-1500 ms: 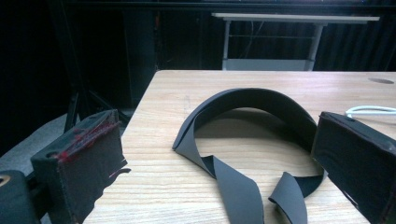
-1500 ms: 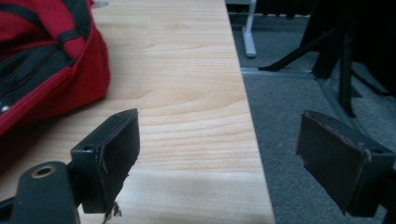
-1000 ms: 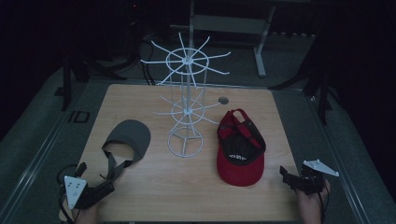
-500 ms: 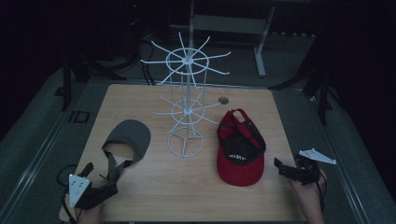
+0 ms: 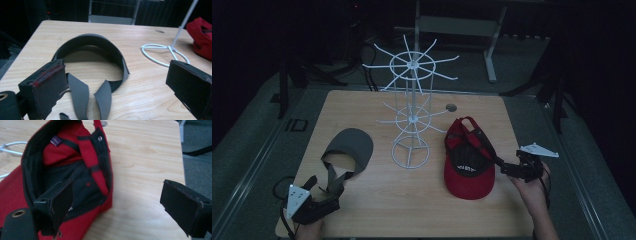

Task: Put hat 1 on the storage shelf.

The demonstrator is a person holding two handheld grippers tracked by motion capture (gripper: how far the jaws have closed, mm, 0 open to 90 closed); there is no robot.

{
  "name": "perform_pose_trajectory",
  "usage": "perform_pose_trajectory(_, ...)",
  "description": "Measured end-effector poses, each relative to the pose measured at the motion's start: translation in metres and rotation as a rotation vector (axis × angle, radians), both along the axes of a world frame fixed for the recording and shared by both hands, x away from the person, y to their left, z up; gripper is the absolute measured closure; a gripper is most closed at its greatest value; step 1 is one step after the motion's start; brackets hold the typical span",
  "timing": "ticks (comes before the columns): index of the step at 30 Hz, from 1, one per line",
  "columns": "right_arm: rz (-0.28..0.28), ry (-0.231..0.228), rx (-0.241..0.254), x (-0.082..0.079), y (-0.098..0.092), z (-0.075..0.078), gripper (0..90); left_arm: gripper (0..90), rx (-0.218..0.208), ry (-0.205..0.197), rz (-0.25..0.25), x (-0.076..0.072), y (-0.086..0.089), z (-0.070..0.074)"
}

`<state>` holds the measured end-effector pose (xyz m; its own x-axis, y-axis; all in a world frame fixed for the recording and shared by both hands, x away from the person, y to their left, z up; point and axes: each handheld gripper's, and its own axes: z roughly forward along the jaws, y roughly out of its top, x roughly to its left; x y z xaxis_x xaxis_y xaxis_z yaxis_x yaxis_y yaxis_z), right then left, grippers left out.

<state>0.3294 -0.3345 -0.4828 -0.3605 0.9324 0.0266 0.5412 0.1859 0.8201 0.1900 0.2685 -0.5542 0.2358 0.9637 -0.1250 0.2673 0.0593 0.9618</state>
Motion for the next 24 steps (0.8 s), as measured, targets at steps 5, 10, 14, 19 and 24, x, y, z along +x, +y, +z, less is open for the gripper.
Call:
perform_pose_trajectory(5,0.035,0.010,-0.002,0.015,0.012,0.000,11.0,3.4,0.009,0.010,-0.036,0.000,-0.003,0.000)
perform_pose_trajectory(10,0.068,0.024,-0.018,0.030,0.024,-0.003,12.9,3.5,0.004,0.019,-0.047,0.001,-0.005,0.000)
perform_pose_trajectory(14,0.078,0.028,-0.028,0.041,0.033,-0.008,13.6,3.6,0.016,0.017,-0.052,0.001,-0.006,0.000)
perform_pose_trajectory(19,0.088,0.043,-0.050,0.054,0.045,-0.015,15.0,3.8,0.015,0.019,-0.058,0.001,-0.007,-0.001)
perform_pose_trajectory(24,0.100,0.063,-0.134,0.066,0.056,-0.026,17.6,3.8,0.010,0.020,-0.065,0.002,-0.007,-0.001)
